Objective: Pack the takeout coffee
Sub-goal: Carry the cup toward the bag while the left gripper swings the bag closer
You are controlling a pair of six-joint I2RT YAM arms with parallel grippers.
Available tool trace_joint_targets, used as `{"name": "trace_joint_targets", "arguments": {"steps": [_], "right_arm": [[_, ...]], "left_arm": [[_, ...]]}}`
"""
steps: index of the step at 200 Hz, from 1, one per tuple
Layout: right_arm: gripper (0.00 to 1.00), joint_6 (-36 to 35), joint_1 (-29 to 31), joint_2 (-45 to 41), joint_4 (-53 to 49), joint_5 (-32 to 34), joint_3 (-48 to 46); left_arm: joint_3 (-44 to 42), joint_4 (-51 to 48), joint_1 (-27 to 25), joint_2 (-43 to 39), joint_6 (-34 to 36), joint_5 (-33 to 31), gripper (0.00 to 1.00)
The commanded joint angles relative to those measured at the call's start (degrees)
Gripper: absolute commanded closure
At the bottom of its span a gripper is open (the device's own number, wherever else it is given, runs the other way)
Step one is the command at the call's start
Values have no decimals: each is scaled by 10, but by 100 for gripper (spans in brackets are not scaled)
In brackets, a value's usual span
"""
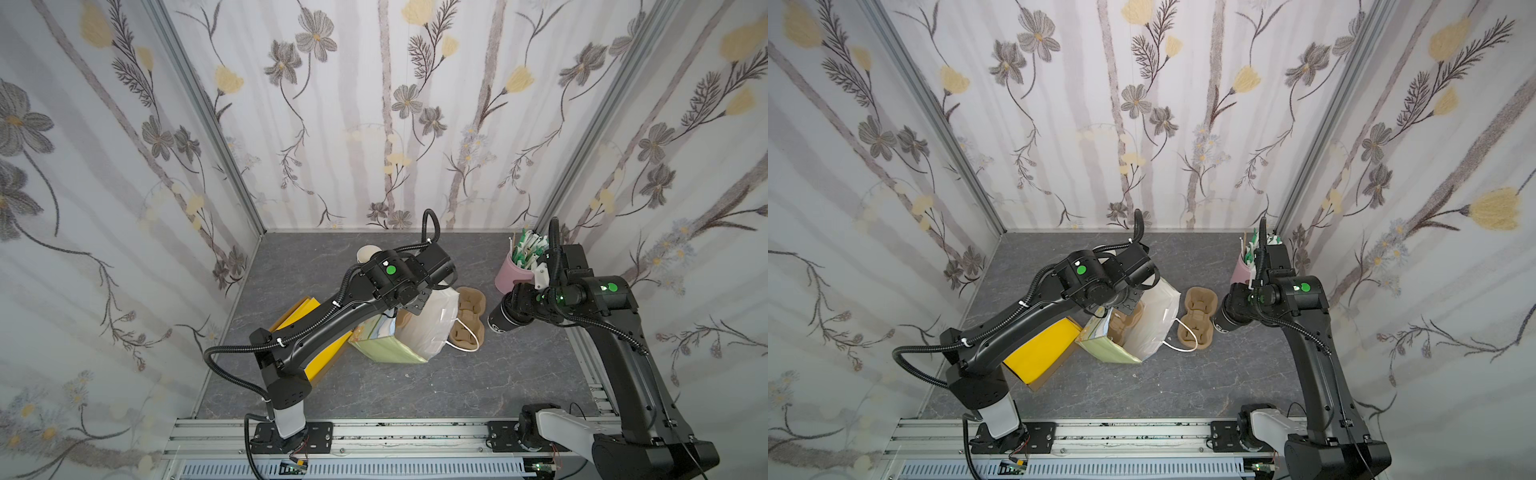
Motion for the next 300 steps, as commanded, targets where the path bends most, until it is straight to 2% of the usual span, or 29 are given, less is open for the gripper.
{"name": "trace_joint_targets", "arguments": {"steps": [1, 84, 106, 136, 163, 202, 252, 300], "right_arm": [[33, 7, 1, -2, 26, -4, 3], [33, 21, 1, -8, 17, -4, 26], [33, 22, 1, -6, 20, -7, 29], [33, 19, 1, -1, 20, -5, 32], [33, 17, 1, 2, 25, -6, 28], [33, 16, 1, 3, 28, -7, 28], [33, 19, 1, -4, 26, -9, 29], [33, 24, 1, -1, 13, -27, 65]], "left_arm": [[21, -11, -12, 24, -11, 1, 100], [33, -10, -16, 49, -28, 23, 100], [4, -12, -14, 38, -30, -19, 100], [-15, -13, 17, 3, -43, -76, 100], [-8, -13, 21, -14, -17, -120, 100], [22, -12, 3, 25, 5, -82, 100], [45, -6, -9, 82, -25, -32, 100], [82, -5, -10, 93, -33, -6, 100]]}}
